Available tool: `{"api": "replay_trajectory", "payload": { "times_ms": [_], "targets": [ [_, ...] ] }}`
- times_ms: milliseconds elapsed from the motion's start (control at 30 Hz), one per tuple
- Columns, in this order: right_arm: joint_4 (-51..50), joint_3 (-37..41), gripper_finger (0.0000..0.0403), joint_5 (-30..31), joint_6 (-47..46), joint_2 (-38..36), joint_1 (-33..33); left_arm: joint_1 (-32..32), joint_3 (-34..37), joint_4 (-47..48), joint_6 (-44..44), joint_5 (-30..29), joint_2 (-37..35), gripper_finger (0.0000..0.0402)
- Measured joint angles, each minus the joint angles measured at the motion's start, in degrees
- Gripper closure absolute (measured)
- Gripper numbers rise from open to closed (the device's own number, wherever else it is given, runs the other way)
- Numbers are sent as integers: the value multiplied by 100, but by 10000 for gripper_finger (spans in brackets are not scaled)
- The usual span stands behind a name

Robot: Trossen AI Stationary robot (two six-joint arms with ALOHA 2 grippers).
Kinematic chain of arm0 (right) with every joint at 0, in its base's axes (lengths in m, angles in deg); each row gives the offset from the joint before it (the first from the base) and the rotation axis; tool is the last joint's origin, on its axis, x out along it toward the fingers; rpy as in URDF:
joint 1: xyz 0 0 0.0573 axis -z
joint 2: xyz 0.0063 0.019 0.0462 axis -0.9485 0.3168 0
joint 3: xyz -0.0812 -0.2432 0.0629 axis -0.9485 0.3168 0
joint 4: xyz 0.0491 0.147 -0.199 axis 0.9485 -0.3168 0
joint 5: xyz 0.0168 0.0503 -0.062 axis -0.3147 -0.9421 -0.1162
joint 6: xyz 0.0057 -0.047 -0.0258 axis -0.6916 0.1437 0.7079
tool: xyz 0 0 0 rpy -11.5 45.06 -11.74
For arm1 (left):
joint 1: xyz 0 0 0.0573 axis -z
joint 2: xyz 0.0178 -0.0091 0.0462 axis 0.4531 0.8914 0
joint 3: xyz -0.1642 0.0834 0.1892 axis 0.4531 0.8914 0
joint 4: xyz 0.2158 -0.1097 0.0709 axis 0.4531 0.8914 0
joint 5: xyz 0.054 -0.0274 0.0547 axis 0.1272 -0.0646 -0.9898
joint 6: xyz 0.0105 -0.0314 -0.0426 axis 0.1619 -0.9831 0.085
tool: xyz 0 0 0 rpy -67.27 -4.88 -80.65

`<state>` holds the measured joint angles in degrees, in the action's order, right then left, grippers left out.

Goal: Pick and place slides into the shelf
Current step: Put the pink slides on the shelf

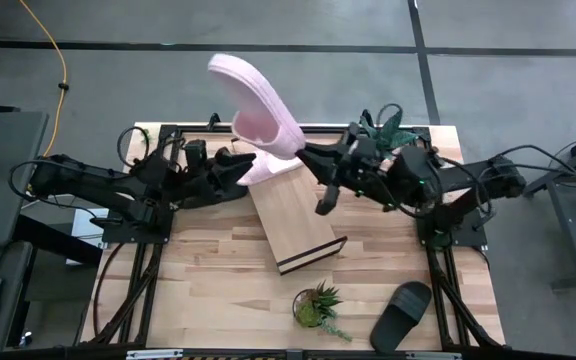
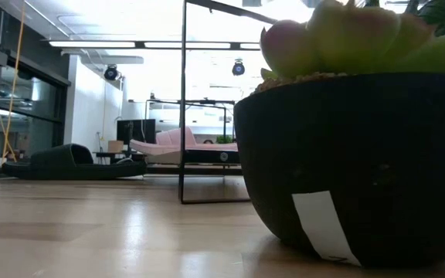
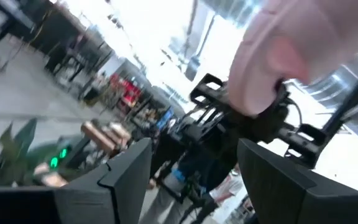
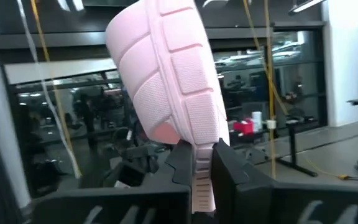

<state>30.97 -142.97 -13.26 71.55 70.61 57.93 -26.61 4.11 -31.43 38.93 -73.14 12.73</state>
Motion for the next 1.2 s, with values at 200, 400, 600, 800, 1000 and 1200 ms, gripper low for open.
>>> {"api": "replay_trajectory", "payload": {
  "times_ms": [200, 400, 600, 800, 1000, 1200],
  "targets": [
    [665, 2, 401, -637, -129, 234, 397, -1, 0, -409, 536, 65, 0, 184],
    [812, 0, 402, -1103, -524, 423, 633, -304, 0, -663, 603, 322, 2, 197],
    [1011, 0, 402, -1255, -652, 558, 709, -619, 0, -824, 402, 674, 0, 201],
    [989, 0, 402, -1338, -762, 567, 857, -636, 2, -1054, 314, 868, 150, 202],
    [955, 0, 402, -1446, -834, 567, 913, -634, 2, -1364, 311, 980, 337, 202],
    [770, 0, 402, -1414, -919, 567, 913, -638, 2, -1435, 421, 968, 334, 202]
  ]
}}
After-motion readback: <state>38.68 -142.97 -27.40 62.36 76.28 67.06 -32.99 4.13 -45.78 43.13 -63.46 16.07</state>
